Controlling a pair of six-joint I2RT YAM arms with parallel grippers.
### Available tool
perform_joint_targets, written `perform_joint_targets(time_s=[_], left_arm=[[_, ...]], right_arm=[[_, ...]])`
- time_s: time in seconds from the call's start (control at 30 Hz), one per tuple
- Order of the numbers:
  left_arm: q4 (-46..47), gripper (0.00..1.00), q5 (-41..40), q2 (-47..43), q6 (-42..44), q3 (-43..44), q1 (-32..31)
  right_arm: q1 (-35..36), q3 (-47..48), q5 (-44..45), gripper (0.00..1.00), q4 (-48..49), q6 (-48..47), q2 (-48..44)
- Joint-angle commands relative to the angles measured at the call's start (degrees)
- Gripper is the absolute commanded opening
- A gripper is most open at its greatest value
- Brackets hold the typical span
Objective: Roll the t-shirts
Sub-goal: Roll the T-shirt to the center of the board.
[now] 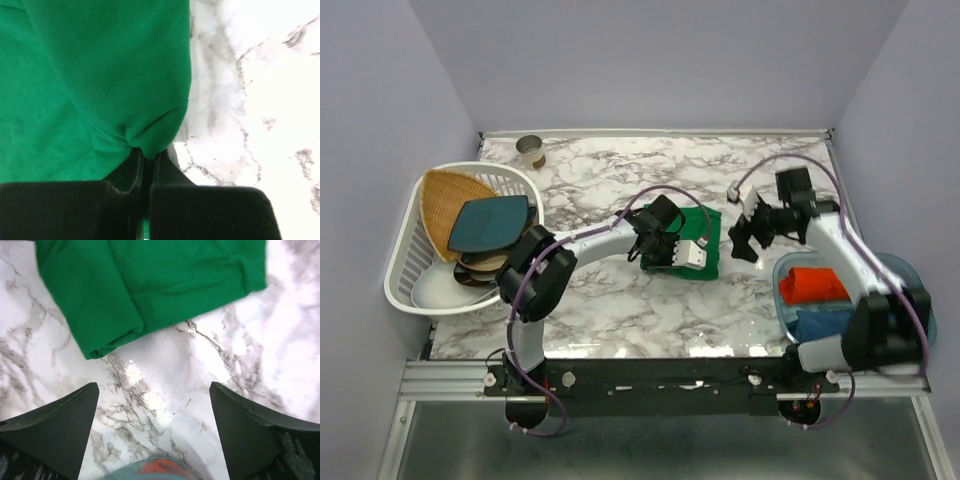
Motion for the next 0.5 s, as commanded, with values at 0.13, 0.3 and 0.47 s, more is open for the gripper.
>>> perform_joint_targets(time_s=[0.13, 0.3, 0.47], left_arm=[[-23.8, 0.00, 18.7, 8.2, -1.2, 14.1, 3.9], [-30.7, 0.01, 23.4, 12.4, -1.7, 19.4, 5.3], [-31.9, 0.02, 25.6, 13.6, -2.3, 21.9, 5.8]], right_arm=[[15.4, -38.1, 7.5, 1.00, 36.4, -12.9, -37.4], [22.7, -40.2, 8.6, 1.00, 37.8, -14.0, -36.4], [25.5, -40.3, 8.8, 1.00, 41.4, -15.2, -30.6]])
